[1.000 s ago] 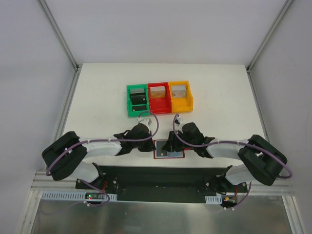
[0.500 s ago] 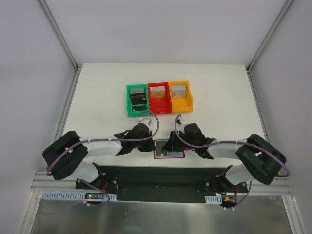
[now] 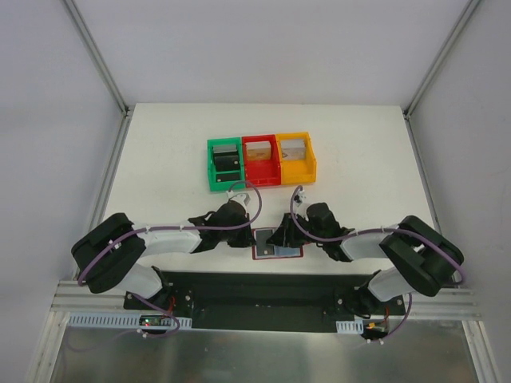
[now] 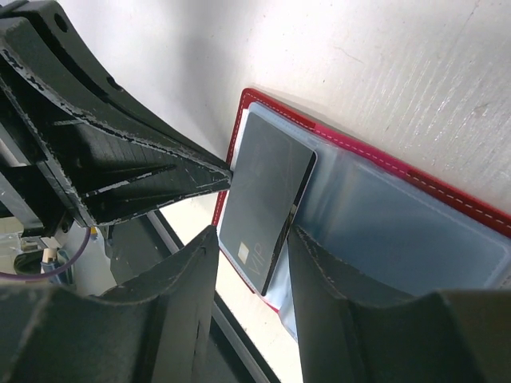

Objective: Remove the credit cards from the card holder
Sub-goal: Remove the credit card from the card holder.

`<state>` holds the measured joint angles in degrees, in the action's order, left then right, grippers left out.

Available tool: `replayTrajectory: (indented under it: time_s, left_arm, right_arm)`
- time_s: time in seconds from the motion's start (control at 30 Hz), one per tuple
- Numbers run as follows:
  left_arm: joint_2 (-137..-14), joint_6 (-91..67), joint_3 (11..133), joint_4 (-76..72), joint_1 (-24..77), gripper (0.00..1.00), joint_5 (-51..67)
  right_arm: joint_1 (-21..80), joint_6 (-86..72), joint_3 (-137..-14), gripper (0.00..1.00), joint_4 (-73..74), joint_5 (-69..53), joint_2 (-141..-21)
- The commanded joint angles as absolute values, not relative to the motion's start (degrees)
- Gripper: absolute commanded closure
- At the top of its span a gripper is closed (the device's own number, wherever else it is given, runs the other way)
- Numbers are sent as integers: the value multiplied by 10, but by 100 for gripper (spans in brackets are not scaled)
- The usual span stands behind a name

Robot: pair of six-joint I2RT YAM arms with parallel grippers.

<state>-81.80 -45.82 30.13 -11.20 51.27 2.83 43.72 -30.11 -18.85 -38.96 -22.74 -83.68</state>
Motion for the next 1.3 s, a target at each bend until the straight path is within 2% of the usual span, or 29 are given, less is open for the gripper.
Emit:
replayTrajectory:
  time_s: [0.0,0.4,1.27]
  left_arm:
    - [-849,-446,304,-93,512,100,20]
    - [-865,-439,314,-93,512,100,23]
    - [-856,-436,313,-93,512,100,4]
  right_arm:
    - [438,-327,-185,58,-473,-269,-845]
    - [436,-342,-192,62,-511,-296,-861]
    - [433,-364,-193,61,-557,-345,-913]
